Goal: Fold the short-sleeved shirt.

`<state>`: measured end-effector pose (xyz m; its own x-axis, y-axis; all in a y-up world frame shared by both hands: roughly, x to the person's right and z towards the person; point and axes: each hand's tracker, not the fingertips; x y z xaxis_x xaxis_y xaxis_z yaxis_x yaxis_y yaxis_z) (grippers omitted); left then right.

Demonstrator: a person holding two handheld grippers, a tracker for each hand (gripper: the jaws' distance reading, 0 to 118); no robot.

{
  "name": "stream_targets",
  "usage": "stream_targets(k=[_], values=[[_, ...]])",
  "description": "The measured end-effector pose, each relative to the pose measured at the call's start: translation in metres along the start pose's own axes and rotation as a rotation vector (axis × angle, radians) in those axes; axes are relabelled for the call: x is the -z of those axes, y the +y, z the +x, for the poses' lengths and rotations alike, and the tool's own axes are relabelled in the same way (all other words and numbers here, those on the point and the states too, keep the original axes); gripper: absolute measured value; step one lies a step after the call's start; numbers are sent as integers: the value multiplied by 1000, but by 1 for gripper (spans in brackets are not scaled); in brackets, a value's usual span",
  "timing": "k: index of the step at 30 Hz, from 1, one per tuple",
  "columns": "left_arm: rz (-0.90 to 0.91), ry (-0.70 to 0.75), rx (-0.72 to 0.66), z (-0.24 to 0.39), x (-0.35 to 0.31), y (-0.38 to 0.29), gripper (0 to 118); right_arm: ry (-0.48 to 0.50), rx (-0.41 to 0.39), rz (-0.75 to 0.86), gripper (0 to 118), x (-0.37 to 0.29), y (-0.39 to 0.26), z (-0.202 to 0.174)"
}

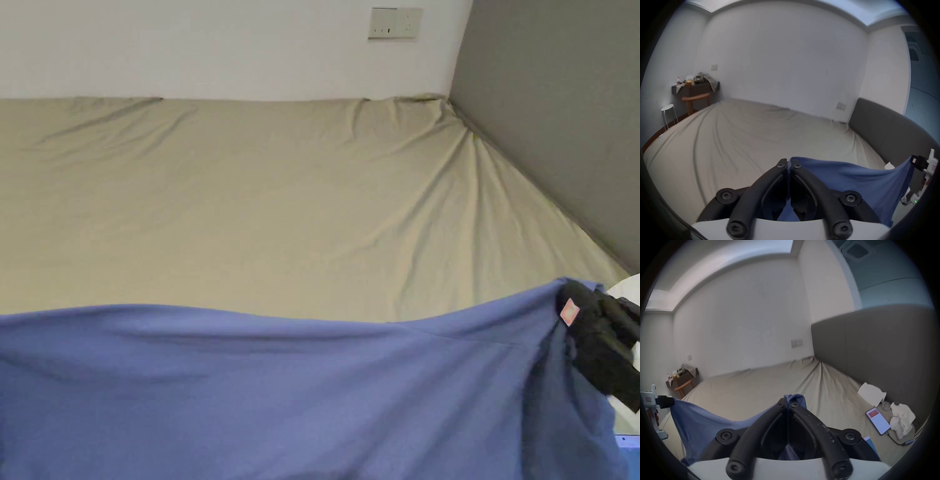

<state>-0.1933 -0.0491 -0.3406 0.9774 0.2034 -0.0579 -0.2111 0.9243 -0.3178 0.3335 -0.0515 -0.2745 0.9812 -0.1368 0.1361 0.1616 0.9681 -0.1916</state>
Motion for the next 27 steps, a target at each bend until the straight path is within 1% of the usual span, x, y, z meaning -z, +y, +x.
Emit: stream_targets(k=[3, 5, 7, 10, 12, 15, 17, 19, 20, 21, 22, 24, 25, 26, 27], values=[[83, 27, 14, 5, -49, 7, 1, -9, -6, 98, 2, -48, 14, -13], [120, 38, 21, 7, -76, 9, 1, 0, 2, 156, 2, -73, 19, -12], [155, 41, 6, 4, -100, 10, 1, -34, 10, 193, 2, -96, 22, -14], [190, 84, -31, 0, -122, 10, 1, -55, 41, 213, 2, -114, 28, -11], [204, 73, -45, -2, -127, 10, 1, -56, 61, 224, 2, -118, 32, -6], [198, 72, -15, 1, -116, 16, 1, -67, 45, 218, 2, -101, 38, -7], [184, 60, -3, 0, -98, 22, 1, -41, 57, 192, 2, -79, 39, -2], [182, 40, -6, -1, -74, 26, 1, -37, 60, 177, 2, -53, 38, -3], [185, 41, -1, 0, -63, 28, 1, -28, 78, 175, 2, -42, 37, -3], [188, 41, 4, -1, -51, 31, 1, -10, 113, 172, 2, -29, 26, 17], [206, 46, 7, -2, -40, 34, 1, -12, 113, 173, 2, -16, 26, 18], [224, 31, -20, -1, -17, 43, 1, -4, 99, 178, 2, 9, 33, 12], [234, 8, -63, -3, -4, 50, 1, 9, 103, 182, 2, 21, 40, 5], [244, -2, -78, -4, 9, 55, 1, 16, 100, 182, 2, 35, 45, 4], [249, -5, -85, -3, 22, 62, 1, 24, 120, 189, 2, 49, 51, 2]])
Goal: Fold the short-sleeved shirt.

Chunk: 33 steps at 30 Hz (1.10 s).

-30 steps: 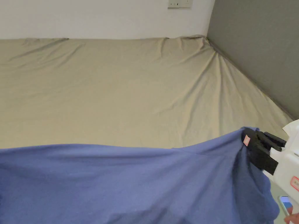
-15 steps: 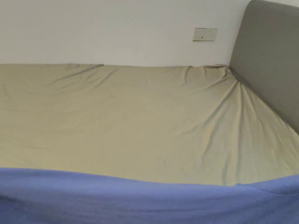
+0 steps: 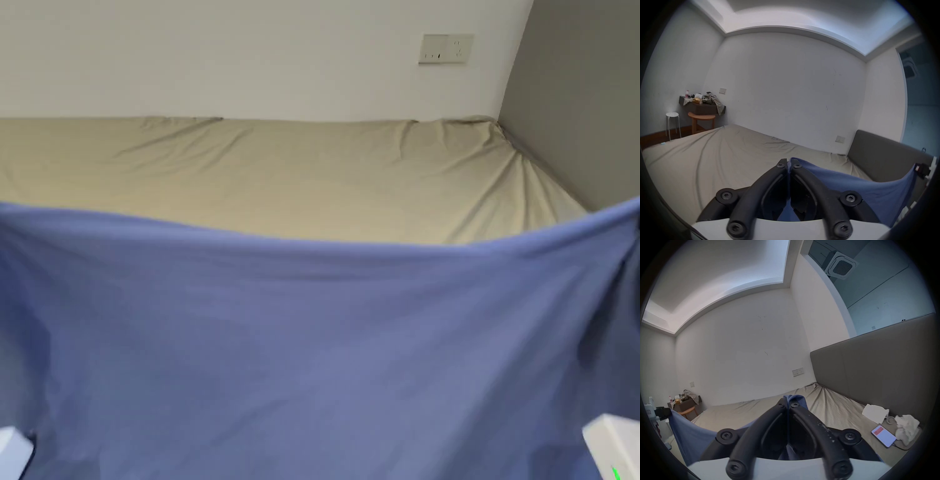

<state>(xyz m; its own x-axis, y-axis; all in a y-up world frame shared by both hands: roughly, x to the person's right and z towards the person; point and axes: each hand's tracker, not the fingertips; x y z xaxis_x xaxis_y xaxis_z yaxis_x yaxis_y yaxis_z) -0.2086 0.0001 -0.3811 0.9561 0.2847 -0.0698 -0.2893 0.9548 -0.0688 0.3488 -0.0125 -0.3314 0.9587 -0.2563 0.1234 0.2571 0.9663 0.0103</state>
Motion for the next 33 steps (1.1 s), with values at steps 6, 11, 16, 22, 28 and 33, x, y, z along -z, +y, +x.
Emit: stream_targets(k=[6, 11, 16, 22, 28, 33], values=[[66, -20, 87, 22, 71, 19, 1, 21, -30, 53, 2, 79, 32, -26], [30, 8, 84, 25, 125, 24, 1, 36, -20, 25, 2, 140, 44, -36], [52, 19, 104, 33, 169, 29, 1, 36, -4, 17, 2, 200, 57, -49], [105, 13, 84, 48, 217, 57, 1, 31, -58, 86, 2, 247, 88, -77], [154, 22, 79, 64, 249, 91, 1, -6, -100, 144, 2, 289, 119, -95], [161, 9, 103, 70, 264, 103, 1, -17, -123, 151, 2, 303, 132, -107]])
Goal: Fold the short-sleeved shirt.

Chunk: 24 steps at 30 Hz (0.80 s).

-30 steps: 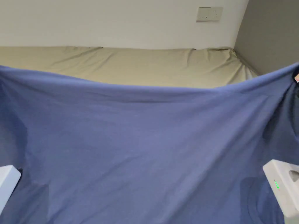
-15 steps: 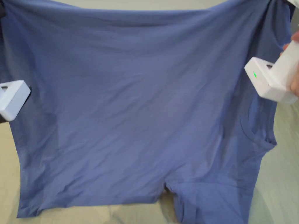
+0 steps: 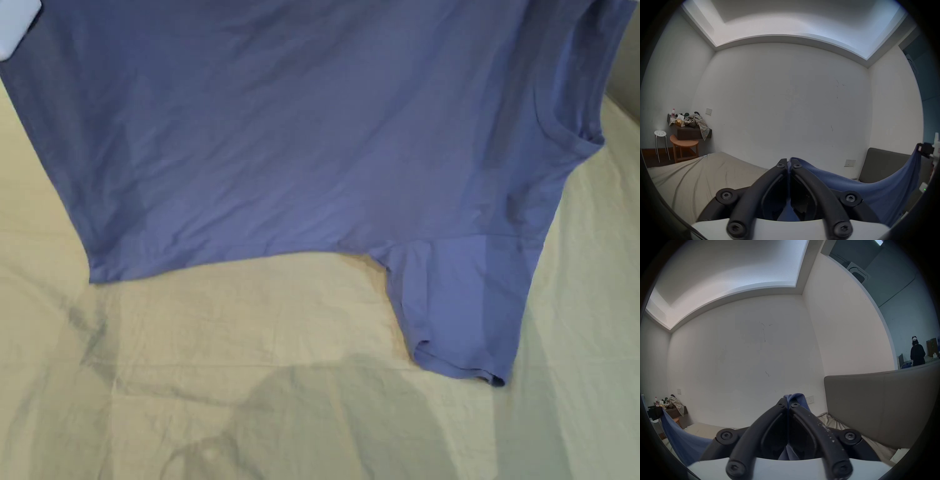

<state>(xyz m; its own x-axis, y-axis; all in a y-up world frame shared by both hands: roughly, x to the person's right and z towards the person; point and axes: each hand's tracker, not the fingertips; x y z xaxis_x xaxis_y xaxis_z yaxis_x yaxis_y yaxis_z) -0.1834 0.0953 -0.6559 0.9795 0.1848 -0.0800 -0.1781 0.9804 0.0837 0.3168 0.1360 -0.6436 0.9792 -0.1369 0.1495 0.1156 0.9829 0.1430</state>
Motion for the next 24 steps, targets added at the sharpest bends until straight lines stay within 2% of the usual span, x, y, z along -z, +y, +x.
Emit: stream_targets(k=[3, 7, 11, 14, 16, 19, 21, 23, 24], values=[[-19, 7, 26, 1, 11, -2, 1, 2, -53, -18, 2, 8, 3, -7], [-36, 7, 23, 1, 25, -6, 1, -18, -43, -52, 2, 19, -3, -13], [-119, 1, 141, 7, 35, -19, 1, -6, -63, -112, 2, 31, -17, -16], [-124, -9, 79, 3, 30, -29, 1, 23, -112, -127, 2, 30, -33, -19], [-135, -14, 55, 0, 29, -35, 1, 35, -102, -142, 2, 28, -42, -13], [-194, -5, 54, -8, 23, -45, 1, 6, -15, -188, 1, 19, -56, 4], [-209, -22, 24, -16, 12, -51, 1, -11, 11, -230, 1, 6, -63, 17], [-228, -35, 24, -23, 1, -57, 1, 12, -41, -234, 1, -14, -71, 26], [-233, -62, 35, -27, -8, -61, 1, 58, -87, -233, 1, -28, -77, 31]])
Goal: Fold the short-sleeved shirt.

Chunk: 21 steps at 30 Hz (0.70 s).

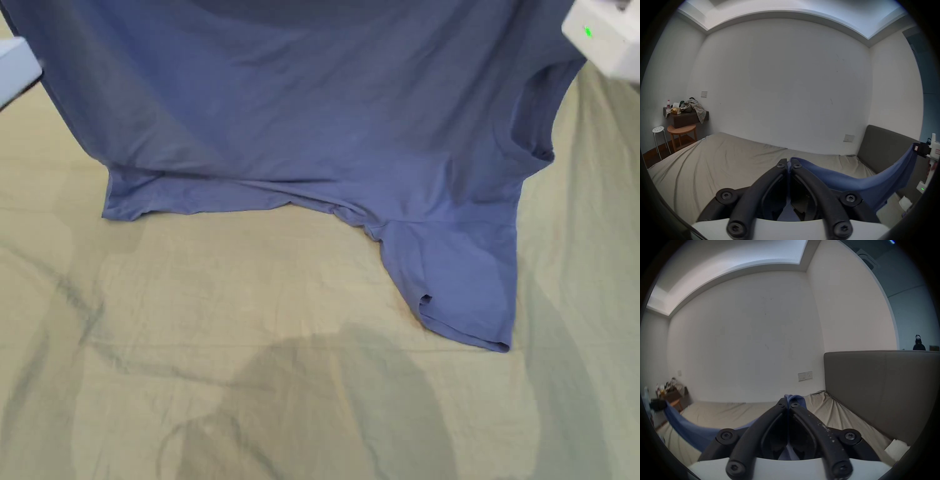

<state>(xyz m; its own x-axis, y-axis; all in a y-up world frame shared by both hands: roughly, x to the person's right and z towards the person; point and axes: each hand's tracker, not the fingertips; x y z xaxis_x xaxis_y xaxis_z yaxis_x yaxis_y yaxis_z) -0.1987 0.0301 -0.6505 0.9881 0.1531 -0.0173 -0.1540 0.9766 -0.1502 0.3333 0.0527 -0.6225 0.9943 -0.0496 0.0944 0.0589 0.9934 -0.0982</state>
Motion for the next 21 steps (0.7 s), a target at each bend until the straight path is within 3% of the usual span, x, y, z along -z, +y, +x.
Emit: stream_targets(k=[1, 3, 6, 8, 10, 12, 13, 16, 18, 21], values=[[-10, 7, 34, -1, -7, -5, 1, -10, -30, -32, 1, -13, -8, 1], [-45, -41, -14, -6, -29, -16, 1, 63, -5, -78, 1, -40, -25, 10], [-65, -59, 6, -10, -69, -37, 1, 60, 23, -132, 1, -82, -53, 21], [-93, -62, -10, -18, -95, -55, 1, 118, 96, -168, 1, -111, -75, 31], [-140, -70, -87, -27, -125, -74, 1, 151, 59, -231, 1, -142, -92, 33], [-178, -84, -54, -30, -158, -92, 1, 120, -1, -250, 1, -176, -107, 33], [-167, -68, -15, -29, -176, -102, 1, 162, -1, -255, 1, -195, -116, 34], [-189, -64, -4, -28, -230, -123, 1, 159, 20, -318, 1, -241, -138, 41], [-233, -52, 7, -31, -259, -138, 1, 139, -3, -337, 1, -274, -152, 45], [-281, -36, -8, -39, -301, -154, 1, 86, 49, -388, 1, -320, -170, 55]])
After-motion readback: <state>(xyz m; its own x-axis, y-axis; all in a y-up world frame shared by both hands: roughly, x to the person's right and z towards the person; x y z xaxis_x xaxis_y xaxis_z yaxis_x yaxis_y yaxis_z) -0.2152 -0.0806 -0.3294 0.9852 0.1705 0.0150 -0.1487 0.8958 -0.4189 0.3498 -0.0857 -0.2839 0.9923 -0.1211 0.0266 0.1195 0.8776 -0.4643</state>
